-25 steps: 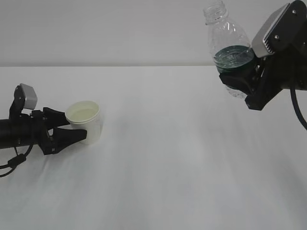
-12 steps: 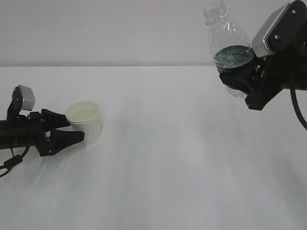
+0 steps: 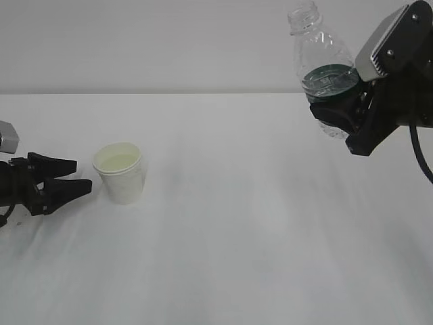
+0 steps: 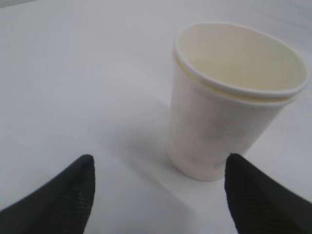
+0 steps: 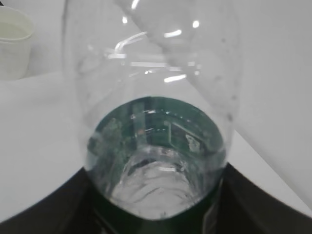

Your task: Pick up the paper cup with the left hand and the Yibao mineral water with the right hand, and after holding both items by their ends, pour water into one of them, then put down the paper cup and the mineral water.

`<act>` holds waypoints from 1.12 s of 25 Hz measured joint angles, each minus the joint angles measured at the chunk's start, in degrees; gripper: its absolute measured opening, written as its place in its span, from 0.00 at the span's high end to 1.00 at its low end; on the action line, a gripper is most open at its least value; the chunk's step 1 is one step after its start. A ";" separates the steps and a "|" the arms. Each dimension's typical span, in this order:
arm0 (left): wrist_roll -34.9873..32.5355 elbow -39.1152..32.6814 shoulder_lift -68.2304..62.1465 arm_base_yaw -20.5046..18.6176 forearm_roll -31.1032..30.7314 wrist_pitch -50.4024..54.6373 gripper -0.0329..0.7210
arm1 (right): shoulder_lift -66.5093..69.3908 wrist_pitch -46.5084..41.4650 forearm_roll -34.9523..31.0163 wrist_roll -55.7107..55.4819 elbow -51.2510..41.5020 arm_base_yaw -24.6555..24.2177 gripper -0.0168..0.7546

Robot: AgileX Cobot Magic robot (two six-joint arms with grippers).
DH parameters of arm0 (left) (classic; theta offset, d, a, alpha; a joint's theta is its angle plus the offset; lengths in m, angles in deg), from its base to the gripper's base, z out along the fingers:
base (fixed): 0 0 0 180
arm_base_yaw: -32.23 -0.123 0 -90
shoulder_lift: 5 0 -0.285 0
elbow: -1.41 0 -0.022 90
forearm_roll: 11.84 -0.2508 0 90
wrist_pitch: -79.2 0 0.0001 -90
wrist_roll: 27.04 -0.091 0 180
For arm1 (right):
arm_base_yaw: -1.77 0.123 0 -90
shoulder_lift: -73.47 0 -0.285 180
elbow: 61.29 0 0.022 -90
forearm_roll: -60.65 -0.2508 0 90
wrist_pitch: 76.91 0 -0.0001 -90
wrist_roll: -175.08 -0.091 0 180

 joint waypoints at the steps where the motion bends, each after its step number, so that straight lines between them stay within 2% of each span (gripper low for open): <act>1: 0.13 0.00 0.13 -0.36 -0.10 0.00 0.17 | 0.00 0.00 0.00 0.00 0.00 0.00 0.41; 6: 1.14 0.00 2.69 -1.26 -0.22 0.00 0.17 | 0.00 0.00 0.00 0.00 0.00 0.00 0.41; 16: 7.95 -0.13 8.68 -1.26 -2.56 0.00 0.17 | 0.00 -0.09 0.00 0.00 0.00 0.00 0.41; 28: 15.78 -0.25 15.35 -0.91 -2.63 -0.10 0.19 | 0.00 -0.22 0.00 0.00 0.00 0.00 0.41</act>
